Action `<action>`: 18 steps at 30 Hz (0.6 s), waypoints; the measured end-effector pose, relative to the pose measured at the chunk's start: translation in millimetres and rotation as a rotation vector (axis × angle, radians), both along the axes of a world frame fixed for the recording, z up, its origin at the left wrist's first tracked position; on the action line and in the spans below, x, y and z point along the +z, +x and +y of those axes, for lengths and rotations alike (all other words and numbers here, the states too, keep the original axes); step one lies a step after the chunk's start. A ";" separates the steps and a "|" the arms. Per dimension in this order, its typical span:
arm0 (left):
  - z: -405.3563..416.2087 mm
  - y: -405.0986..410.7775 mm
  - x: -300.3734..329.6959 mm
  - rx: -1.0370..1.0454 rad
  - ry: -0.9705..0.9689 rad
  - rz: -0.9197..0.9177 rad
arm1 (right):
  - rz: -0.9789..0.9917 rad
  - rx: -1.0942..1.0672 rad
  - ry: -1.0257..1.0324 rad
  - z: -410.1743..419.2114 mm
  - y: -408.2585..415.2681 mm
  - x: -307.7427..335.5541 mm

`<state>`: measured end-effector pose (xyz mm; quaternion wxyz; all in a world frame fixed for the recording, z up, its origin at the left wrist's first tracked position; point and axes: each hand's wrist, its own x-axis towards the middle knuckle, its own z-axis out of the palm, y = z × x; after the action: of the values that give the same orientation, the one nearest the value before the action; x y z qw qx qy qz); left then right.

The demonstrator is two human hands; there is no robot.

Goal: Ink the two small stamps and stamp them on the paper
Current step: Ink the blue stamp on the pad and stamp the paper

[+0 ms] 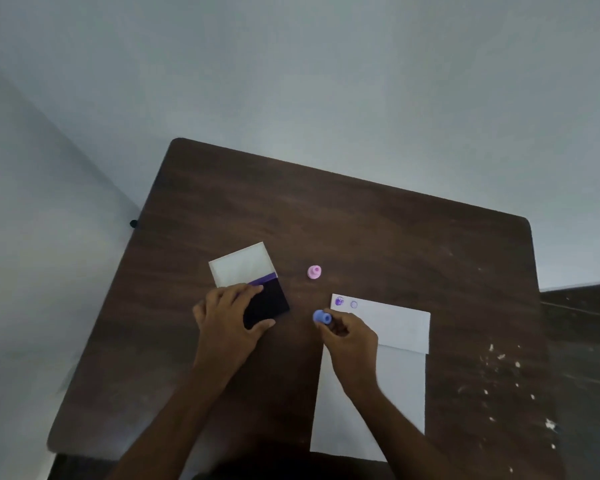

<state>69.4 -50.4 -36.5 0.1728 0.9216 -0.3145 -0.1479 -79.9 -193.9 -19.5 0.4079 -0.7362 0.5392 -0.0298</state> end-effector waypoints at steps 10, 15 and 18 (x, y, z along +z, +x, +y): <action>-101.9 -59.0 -8.3 -0.311 -0.051 0.182 | 0.049 -0.192 -0.053 -56.5 -40.9 -11.7; -126.2 -74.3 -18.7 -0.353 -0.020 0.135 | 0.110 -0.148 0.000 -73.9 -42.6 -23.4; -132.0 -78.3 -25.6 -0.361 0.013 0.087 | 0.130 -0.131 0.037 -79.3 -41.6 -28.3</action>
<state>-8.9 -182.4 -62.1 0.1508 0.8439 -0.4662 -0.2184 -121.4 -273.2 -47.8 0.3827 -0.6921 0.6119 0.0011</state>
